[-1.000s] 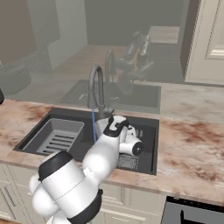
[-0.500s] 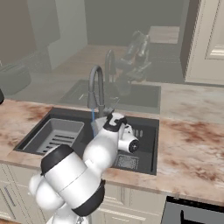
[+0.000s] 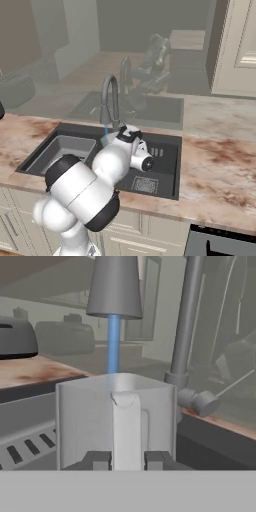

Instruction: Turn on the sink faucet and place the jug under the water for a few seconds to fill it up.

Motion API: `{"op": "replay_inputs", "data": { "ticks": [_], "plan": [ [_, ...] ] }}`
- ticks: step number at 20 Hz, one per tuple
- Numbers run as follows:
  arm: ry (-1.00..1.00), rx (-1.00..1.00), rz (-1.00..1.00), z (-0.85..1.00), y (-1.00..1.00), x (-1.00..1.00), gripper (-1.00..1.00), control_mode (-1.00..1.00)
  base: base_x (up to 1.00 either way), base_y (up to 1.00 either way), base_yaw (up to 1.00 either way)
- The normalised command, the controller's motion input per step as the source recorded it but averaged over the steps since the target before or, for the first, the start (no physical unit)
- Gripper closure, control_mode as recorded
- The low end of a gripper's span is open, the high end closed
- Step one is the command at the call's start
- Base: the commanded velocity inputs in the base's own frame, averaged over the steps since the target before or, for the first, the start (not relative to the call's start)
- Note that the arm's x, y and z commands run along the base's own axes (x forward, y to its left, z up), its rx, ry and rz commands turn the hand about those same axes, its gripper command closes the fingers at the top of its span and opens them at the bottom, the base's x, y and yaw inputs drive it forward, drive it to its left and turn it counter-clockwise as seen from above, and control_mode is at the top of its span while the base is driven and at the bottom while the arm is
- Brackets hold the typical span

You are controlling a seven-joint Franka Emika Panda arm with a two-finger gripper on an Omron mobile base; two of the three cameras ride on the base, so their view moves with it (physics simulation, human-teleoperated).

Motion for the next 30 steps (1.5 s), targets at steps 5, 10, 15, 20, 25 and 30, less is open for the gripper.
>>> {"op": "replay_inputs", "data": {
  "ticks": [5,10,15,20,25,30],
  "plan": [
    [0.00,0.00,0.00,-0.03,0.18,0.14,1.00,-1.00,0.00,0.00,0.00],
    [0.00,0.00,0.00,-0.04,0.19,0.15,1.00,-1.00,0.00,0.00,0.00],
    [0.00,0.00,0.00,-0.01,0.11,0.07,1.00,-1.00,0.00,0.00,0.00],
    [-0.03,0.00,0.00,0.00,0.00,0.00,1.00,-1.00,0.00,0.00,0.00],
    [-0.05,0.00,0.00,0.00,0.00,0.00,1.00,-1.00,0.00,0.00,0.00],
    [-0.02,0.00,0.00,0.00,0.00,0.00,1.00,-1.00,0.00,0.00,0.00]
  ]
}}
